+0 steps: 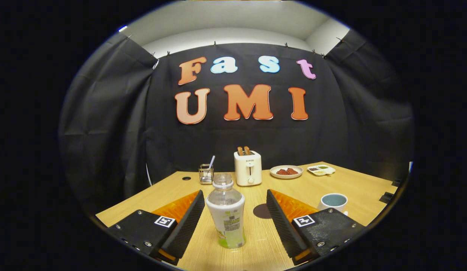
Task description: Take the bottle from table, then pour the juice into the cup, finally place the bottle on the coaster
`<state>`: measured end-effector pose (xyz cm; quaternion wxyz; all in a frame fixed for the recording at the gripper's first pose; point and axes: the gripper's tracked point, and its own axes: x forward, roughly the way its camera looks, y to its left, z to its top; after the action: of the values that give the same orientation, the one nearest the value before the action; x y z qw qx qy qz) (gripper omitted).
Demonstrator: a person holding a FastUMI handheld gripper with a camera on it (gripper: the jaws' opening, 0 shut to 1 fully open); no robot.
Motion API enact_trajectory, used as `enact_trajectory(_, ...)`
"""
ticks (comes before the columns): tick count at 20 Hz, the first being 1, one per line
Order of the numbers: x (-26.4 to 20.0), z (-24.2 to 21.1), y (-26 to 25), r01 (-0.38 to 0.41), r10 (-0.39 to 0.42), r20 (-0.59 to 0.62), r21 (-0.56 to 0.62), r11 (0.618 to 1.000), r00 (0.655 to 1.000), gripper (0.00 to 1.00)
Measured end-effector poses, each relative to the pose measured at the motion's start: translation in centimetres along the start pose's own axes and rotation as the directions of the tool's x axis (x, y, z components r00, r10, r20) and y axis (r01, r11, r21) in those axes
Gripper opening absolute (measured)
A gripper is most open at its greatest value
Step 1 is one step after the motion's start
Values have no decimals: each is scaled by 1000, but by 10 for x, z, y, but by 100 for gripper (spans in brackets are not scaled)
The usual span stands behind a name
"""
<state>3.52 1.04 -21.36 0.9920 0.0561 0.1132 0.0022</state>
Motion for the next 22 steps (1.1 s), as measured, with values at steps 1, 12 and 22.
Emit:
enact_trajectory(1, 2, -7, 3, -5, 4, -17, -8, 1000, 1000, 98)
enact_trajectory(12, 32, -72, 17, -6, -8, -169, -81, 997, 986, 90)
enact_trajectory(22, 39, -79, 23, -67, 69, -179, 21, 998, 981, 60)
